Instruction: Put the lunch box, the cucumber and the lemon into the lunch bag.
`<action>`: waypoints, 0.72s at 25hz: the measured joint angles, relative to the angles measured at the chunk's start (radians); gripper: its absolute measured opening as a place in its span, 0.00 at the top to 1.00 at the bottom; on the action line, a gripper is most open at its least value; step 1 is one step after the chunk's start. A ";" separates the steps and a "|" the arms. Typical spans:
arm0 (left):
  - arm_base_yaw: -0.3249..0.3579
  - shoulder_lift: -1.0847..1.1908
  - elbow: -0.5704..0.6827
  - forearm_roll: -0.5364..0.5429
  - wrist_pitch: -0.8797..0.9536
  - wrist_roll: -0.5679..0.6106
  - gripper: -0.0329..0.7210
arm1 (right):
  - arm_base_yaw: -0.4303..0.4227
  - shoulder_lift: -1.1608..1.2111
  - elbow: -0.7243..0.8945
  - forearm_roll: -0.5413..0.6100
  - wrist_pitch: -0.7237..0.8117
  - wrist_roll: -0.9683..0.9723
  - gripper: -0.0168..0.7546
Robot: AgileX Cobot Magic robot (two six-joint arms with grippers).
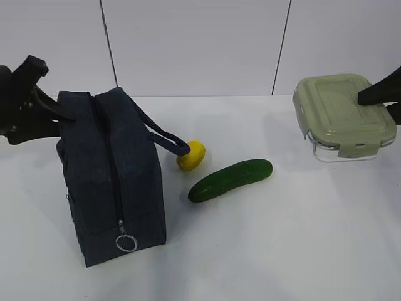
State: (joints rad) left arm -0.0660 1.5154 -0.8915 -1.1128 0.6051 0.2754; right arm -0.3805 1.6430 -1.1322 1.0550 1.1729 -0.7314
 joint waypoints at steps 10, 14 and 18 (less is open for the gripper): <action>0.000 0.022 -0.002 -0.019 -0.011 0.057 0.96 | 0.000 0.000 0.000 0.000 0.000 0.000 0.48; 0.000 0.026 -0.033 -0.003 0.035 0.063 0.96 | 0.000 0.000 0.000 -0.002 0.000 0.013 0.48; 0.000 0.026 -0.102 0.094 0.093 0.000 0.96 | 0.000 -0.002 0.000 -0.004 0.000 0.030 0.48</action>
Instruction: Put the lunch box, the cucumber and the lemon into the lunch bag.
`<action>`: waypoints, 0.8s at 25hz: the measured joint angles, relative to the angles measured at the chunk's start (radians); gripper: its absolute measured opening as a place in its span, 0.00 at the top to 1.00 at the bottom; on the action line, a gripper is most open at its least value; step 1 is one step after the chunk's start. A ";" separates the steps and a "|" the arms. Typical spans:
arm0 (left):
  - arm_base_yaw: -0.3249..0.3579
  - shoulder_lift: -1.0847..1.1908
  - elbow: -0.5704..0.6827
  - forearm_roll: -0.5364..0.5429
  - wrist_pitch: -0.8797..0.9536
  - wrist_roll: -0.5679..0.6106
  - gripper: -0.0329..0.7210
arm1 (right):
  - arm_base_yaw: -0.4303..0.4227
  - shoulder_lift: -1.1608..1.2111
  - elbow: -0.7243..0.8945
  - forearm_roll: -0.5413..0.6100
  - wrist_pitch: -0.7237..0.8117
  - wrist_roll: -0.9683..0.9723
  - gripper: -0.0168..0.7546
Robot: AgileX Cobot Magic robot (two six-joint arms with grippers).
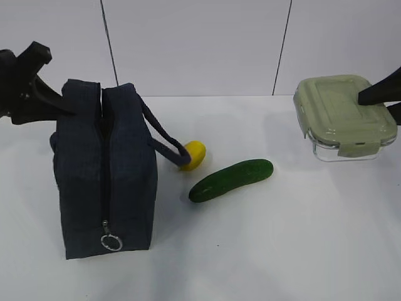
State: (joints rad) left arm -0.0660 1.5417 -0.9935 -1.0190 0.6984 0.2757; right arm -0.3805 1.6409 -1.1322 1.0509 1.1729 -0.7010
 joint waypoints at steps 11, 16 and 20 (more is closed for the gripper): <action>-0.008 -0.052 -0.176 0.387 0.187 -0.315 0.96 | 0.037 -0.052 -0.019 -0.033 0.005 0.096 0.48; -0.074 -0.062 -0.206 0.484 0.210 -0.397 0.96 | 0.112 -0.082 -0.079 -0.062 0.009 0.179 0.48; -0.143 -0.062 -0.206 0.528 0.212 -0.451 0.96 | 0.198 -0.092 -0.130 -0.065 0.022 0.245 0.48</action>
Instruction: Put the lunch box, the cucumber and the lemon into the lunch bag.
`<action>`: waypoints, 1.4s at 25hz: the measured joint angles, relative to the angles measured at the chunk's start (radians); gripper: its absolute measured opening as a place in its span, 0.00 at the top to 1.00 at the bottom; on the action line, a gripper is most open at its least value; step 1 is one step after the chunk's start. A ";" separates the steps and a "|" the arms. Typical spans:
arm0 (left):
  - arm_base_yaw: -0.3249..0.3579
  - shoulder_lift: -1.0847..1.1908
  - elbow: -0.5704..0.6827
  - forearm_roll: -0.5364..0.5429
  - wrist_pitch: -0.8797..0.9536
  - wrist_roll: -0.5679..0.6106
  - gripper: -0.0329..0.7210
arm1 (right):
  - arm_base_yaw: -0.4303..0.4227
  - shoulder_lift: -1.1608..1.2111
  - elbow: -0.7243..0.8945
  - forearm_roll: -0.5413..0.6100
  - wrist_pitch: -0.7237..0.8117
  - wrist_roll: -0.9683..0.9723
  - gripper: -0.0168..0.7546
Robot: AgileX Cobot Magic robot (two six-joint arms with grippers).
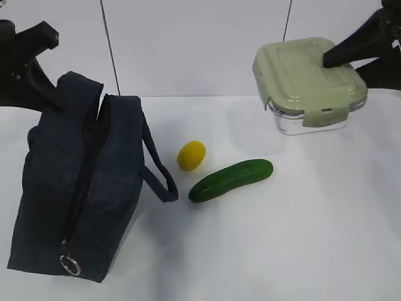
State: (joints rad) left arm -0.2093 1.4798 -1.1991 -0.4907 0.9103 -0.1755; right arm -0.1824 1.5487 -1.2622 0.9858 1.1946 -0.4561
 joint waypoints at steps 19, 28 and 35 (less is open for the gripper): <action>-0.114 0.000 -0.044 0.113 -0.041 -0.167 0.96 | 0.400 0.026 -0.123 -0.106 -0.151 0.214 0.48; -0.133 0.000 -0.061 0.187 -0.058 -0.226 0.96 | 0.516 0.078 -0.133 -0.101 -0.296 0.231 0.48; -0.133 0.012 -0.061 0.206 -0.070 -0.232 0.96 | 0.602 0.156 -0.216 -0.095 -0.335 0.251 0.48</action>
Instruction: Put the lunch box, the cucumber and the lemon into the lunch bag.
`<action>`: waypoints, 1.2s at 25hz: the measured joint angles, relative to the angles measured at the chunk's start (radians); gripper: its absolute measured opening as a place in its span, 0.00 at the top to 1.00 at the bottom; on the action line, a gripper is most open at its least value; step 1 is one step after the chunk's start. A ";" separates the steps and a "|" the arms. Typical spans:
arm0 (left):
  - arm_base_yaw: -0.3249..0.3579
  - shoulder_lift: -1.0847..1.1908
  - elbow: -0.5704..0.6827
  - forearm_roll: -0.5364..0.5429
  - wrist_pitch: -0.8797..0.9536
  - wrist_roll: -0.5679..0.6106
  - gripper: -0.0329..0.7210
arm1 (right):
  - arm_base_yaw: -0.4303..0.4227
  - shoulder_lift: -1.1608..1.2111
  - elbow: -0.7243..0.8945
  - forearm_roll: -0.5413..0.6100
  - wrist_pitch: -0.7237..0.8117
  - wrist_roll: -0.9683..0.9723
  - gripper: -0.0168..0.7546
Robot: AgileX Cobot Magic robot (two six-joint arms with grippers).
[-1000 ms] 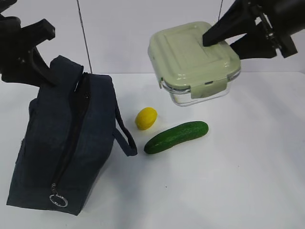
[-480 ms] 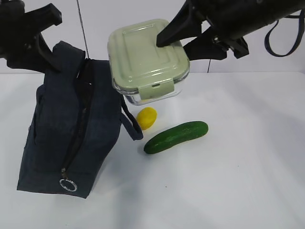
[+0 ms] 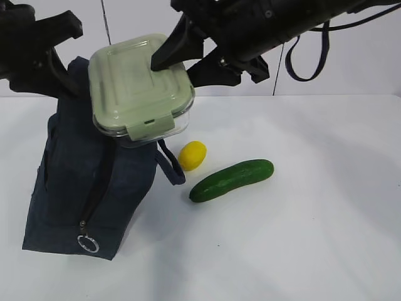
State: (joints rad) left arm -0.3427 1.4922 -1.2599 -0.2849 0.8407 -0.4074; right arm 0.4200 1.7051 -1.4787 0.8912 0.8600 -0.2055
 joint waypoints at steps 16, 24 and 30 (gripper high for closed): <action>-0.002 0.002 0.000 -0.093 -0.075 -0.001 0.96 | 0.032 0.137 -0.026 -0.058 -0.141 0.015 0.48; -0.034 0.004 0.000 -0.136 -0.143 -0.001 0.96 | 0.092 0.180 -0.026 -0.025 -0.235 0.015 0.48; -0.035 0.004 0.000 -0.140 -0.164 -0.001 0.96 | 0.124 0.219 -0.026 0.055 -0.262 -0.003 0.48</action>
State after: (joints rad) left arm -0.3774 1.4963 -1.2599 -0.4246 0.6766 -0.4080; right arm 0.5443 1.9245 -1.5044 0.9463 0.5979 -0.2085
